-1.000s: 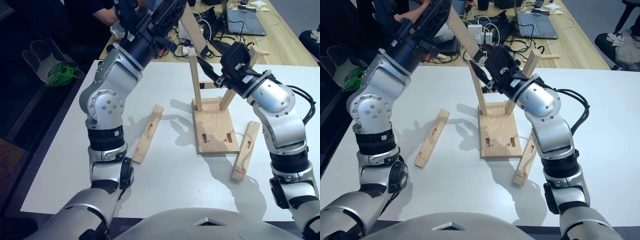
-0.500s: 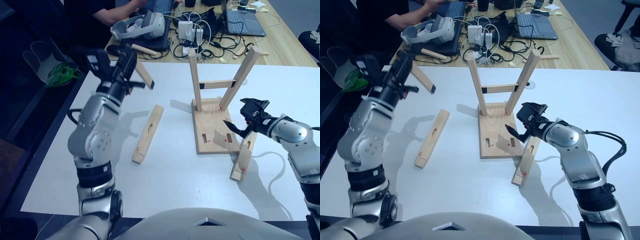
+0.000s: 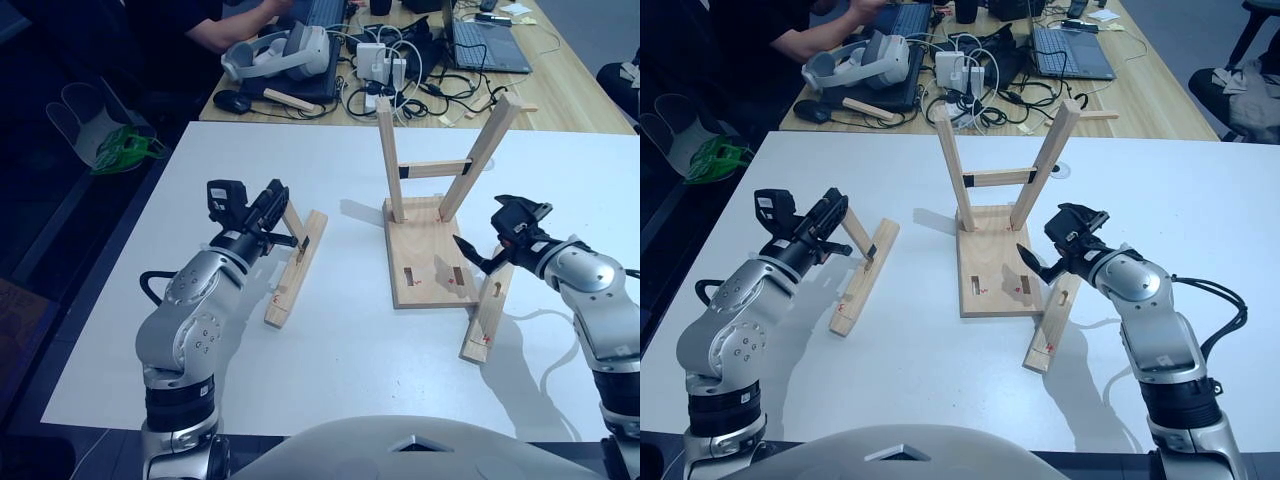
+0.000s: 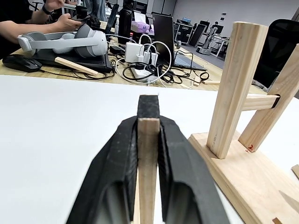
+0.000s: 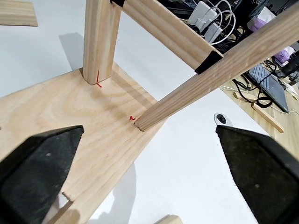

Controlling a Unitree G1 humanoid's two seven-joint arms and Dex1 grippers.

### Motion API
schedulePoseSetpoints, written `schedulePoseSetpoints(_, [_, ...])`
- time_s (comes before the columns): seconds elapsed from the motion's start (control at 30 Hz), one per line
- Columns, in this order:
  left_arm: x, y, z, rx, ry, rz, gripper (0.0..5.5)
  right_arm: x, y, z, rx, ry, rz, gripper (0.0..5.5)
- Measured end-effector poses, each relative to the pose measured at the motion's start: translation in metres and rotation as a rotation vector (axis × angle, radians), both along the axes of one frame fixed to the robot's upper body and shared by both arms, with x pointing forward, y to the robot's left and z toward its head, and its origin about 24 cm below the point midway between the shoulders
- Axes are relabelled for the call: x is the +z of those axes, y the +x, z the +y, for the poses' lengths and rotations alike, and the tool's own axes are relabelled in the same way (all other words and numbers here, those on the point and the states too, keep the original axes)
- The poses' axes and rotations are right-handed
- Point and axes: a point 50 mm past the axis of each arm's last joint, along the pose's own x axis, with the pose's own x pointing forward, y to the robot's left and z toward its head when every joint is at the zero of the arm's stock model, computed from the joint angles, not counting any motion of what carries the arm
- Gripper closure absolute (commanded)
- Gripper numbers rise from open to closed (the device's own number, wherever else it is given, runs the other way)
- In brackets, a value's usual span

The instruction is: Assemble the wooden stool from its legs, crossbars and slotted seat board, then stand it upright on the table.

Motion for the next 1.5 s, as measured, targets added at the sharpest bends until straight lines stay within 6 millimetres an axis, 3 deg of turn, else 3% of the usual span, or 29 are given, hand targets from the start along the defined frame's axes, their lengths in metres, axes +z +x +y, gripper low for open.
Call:
schedulePoseSetpoints(0.67, [-0.019,0.001,0.003,0.07,0.064,0.069,5.09,0.0,0.0,0.002,-0.003,0.023,-0.012,0.1])
schedulePoseSetpoints(1.17, [-0.045,0.008,0.015,-0.081,0.154,-0.159,5.09,0.004,0.004,-0.004,-0.038,0.036,-0.041,0.1])
schedulePoseSetpoints(1.37, [-0.046,0.011,0.016,-0.144,0.201,-0.135,5.09,0.003,0.004,-0.002,-0.042,0.057,-0.045,0.1])
schedulePoseSetpoints(1.4, [-0.046,0.011,0.016,-0.142,0.2,-0.133,4.71,0.002,0.004,-0.001,-0.043,0.061,-0.045,0.1])
schedulePoseSetpoints(1.5, [-0.049,0.01,0.02,-0.116,0.175,-0.102,4.35,0.002,0.004,0.0,-0.052,0.067,-0.053,0.1])
